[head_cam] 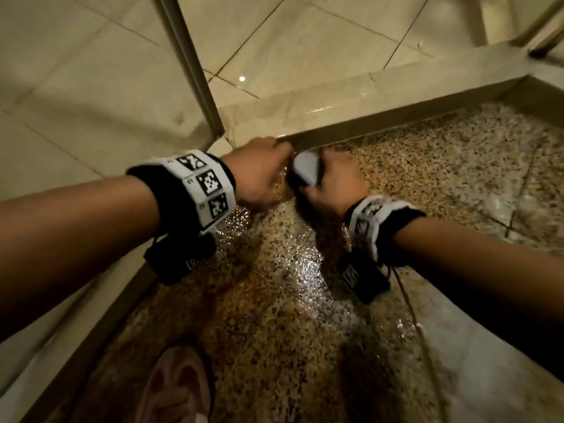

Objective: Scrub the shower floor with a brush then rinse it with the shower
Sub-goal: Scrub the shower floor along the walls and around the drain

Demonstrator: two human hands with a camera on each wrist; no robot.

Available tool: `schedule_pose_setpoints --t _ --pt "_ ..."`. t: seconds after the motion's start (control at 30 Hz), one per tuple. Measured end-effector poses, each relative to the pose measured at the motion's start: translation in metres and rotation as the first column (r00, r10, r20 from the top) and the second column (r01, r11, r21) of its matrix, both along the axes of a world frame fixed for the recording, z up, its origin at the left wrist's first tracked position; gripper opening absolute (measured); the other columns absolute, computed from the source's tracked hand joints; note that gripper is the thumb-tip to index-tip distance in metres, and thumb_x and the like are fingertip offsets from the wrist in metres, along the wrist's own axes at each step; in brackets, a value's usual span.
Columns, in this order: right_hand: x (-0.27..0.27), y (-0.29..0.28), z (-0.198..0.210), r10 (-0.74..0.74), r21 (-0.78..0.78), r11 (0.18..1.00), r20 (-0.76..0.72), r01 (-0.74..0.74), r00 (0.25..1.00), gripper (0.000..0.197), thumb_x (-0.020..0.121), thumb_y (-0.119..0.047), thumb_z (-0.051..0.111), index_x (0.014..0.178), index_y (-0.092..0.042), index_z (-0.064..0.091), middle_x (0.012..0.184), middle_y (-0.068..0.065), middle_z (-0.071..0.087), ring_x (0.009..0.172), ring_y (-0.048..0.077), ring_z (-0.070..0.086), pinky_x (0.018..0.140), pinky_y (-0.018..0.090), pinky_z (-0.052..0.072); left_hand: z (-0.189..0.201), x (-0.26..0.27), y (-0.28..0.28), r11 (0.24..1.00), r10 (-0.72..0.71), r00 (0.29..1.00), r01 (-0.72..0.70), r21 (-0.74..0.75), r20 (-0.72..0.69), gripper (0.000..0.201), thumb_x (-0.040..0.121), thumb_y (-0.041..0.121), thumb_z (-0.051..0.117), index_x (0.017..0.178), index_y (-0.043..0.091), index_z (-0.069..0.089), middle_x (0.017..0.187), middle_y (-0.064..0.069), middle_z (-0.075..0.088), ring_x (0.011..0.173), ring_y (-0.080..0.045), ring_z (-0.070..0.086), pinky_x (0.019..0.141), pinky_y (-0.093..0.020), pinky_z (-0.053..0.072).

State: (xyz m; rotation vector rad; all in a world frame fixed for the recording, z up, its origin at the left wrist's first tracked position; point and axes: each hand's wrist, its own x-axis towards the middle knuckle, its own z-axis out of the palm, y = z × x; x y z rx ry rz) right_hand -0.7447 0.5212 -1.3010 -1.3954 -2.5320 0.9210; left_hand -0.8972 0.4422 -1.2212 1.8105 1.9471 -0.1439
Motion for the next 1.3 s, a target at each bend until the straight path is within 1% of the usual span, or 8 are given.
schedule_pose_setpoints --t 0.13,0.23,0.33,0.63,0.8,1.0,1.17,1.3 --pt "0.017 -0.075 0.009 0.645 -0.080 0.763 0.155 -0.641 0.748 0.054 0.079 -0.037 0.067 0.125 -0.019 0.046 0.112 0.000 0.058 0.093 0.023 0.062 0.073 0.027 0.047 -0.008 0.002 0.006 0.971 -0.140 0.986 0.120 -0.208 -0.085 0.080 0.069 0.035 0.081 0.134 0.016 0.039 0.128 -0.008 0.049 0.114 -0.025 0.049 0.094 -0.034 0.044" --pt "-0.006 -0.034 0.010 0.234 0.028 0.969 0.194 -0.244 0.953 0.041 0.086 -0.038 0.062 0.116 -0.018 0.043 0.103 0.003 0.059 0.095 0.027 0.062 0.072 0.028 0.042 -0.002 -0.009 0.010 0.989 0.009 1.000 -0.010 -0.149 -0.007 0.049 0.077 0.025 0.076 0.120 0.017 0.054 0.113 -0.002 0.062 0.097 -0.019 0.056 0.082 -0.026 0.045" --pt "-0.026 -0.012 0.011 -0.138 -0.020 0.989 0.211 0.145 0.968 0.052 0.089 -0.039 0.062 0.124 -0.009 0.038 0.115 0.014 0.060 0.107 0.035 0.059 0.091 0.040 0.045 0.017 -0.021 0.015 0.990 0.111 0.993 -0.114 0.078 0.051 0.029 0.089 0.017 0.060 0.117 0.013 0.056 0.109 -0.007 0.063 0.095 -0.021 0.057 0.079 -0.028 0.045" --pt "-0.075 -0.065 0.002 0.178 0.073 0.979 0.146 -0.190 0.973 0.044 0.094 -0.029 0.056 0.129 -0.009 0.039 0.119 0.013 0.058 0.105 0.033 0.061 0.080 0.038 0.048 0.052 -0.025 0.033 0.917 0.156 0.979 -0.194 0.349 0.134 0.021 0.088 0.011 0.054 0.108 0.010 0.063 0.098 -0.007 0.067 0.093 -0.022 0.063 0.085 -0.038 0.051" --pt "-0.053 -0.085 0.009 0.683 -0.003 0.724 0.148 -0.690 0.716 0.051 0.088 -0.037 0.064 0.130 -0.019 0.042 0.116 0.005 0.061 0.099 0.026 0.062 0.076 0.033 0.048 0.049 -0.022 0.030 0.950 0.135 0.984 -0.163 0.268 0.120 0.023 0.087 0.007 0.054 0.108 0.011 0.063 0.096 -0.005 0.068 0.093 -0.021 0.063 0.086 -0.038 0.051" --pt "-0.049 -0.070 0.024 0.355 -0.054 0.935 0.153 -0.351 0.922 0.056 0.085 -0.043 0.064 0.122 -0.012 0.036 0.112 0.011 0.061 0.101 0.032 0.061 0.082 0.039 0.050 0.050 -0.033 0.016 0.950 0.088 0.995 -0.098 0.296 0.047 0.024 0.088 0.009 0.055 0.111 0.012 0.060 0.095 -0.002 0.063 0.089 -0.018 0.057 0.080 -0.029 0.048" --pt "-0.064 -0.166 0.021 0.686 -0.072 0.728 0.104 -0.682 0.720 0.060 0.083 -0.047 0.064 0.126 -0.009 0.046 0.103 0.012 0.065 0.091 0.035 0.064 0.062 0.032 0.040 0.051 -0.039 0.012 0.947 0.095 0.994 -0.104 0.304 0.045 0.024 0.089 0.010 0.053 0.111 0.012 0.060 0.092 -0.001 0.062 0.084 -0.016 0.055 0.079 -0.030 0.047" --pt "-0.076 -0.142 0.014 0.562 -0.195 0.822 0.129 -0.534 0.817 0.043 0.085 -0.041 0.064 0.116 -0.013 0.056 0.093 0.008 0.060 0.092 0.029 0.064 0.067 0.031 0.048 0.048 -0.032 0.018 0.953 0.077 0.995 -0.093 0.287 0.068 0.024 0.088 0.011 0.053 0.112 0.013 0.060 0.092 0.000 0.062 0.085 -0.017 0.056 0.079 -0.030 0.048"
